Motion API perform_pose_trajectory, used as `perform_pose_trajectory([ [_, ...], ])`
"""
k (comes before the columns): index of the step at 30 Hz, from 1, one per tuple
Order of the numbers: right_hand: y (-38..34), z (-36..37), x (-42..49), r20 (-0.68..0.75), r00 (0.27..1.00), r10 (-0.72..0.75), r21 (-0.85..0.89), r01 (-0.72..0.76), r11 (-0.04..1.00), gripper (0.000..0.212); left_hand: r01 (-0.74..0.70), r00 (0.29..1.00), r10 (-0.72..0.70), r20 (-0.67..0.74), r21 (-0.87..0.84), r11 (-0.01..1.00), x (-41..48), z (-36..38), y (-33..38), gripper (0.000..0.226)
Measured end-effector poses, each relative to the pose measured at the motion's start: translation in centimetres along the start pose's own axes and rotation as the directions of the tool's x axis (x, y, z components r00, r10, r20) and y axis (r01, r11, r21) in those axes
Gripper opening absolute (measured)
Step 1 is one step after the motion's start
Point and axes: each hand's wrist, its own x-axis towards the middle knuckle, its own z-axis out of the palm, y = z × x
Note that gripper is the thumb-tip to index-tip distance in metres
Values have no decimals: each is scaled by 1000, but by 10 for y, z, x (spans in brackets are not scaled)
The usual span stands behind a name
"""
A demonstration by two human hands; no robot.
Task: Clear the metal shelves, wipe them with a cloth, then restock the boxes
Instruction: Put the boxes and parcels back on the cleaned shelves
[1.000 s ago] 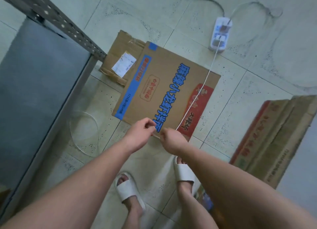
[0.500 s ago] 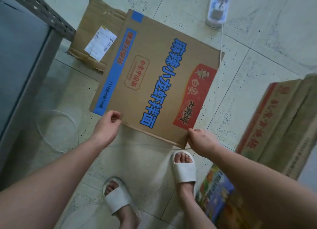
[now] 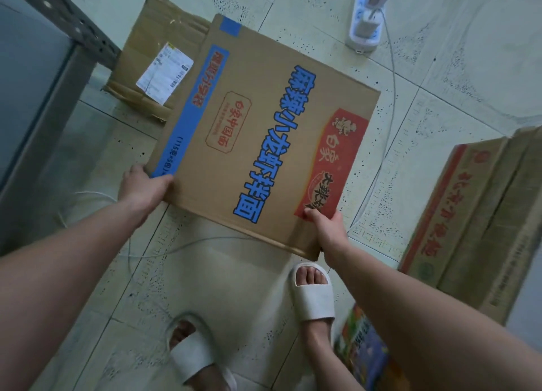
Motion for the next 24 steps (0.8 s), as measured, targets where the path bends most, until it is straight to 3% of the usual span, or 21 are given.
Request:
perform_pose_trajectory([
  [3, -19, -24, -32, -43, 998, -41, -27, 40, 999, 61, -99, 994, 101, -39, 37, 994, -35, -25, 8, 70],
  [6, -48, -60, -80, -79, 994, -80, -61, 75, 995, 60, -143, 989, 139, -50, -102, 984, -94, -54, 22, 63],
  [9, -79, -95, -131, -86, 989, -123, -180, 106, 978, 62, -78, 996, 61, -66, -314, 946, -158, -86, 44, 48],
  [12, -103, -127, -169, -106, 982, -156, -342, 111, 933, 80, 17, 1000, -25, -13, -409, 912, -211, -110, 49, 43],
  [18, -158, -117, -263, 65, 971, -230, -529, 229, 817, 58, 182, 977, -212, 2, -525, 831, -292, -157, -21, 47],
  [24, -171, -32, -333, 351, 895, -274, -628, 443, 640, 51, 257, 891, -452, -52, -762, 594, -361, -204, -121, 54],
])
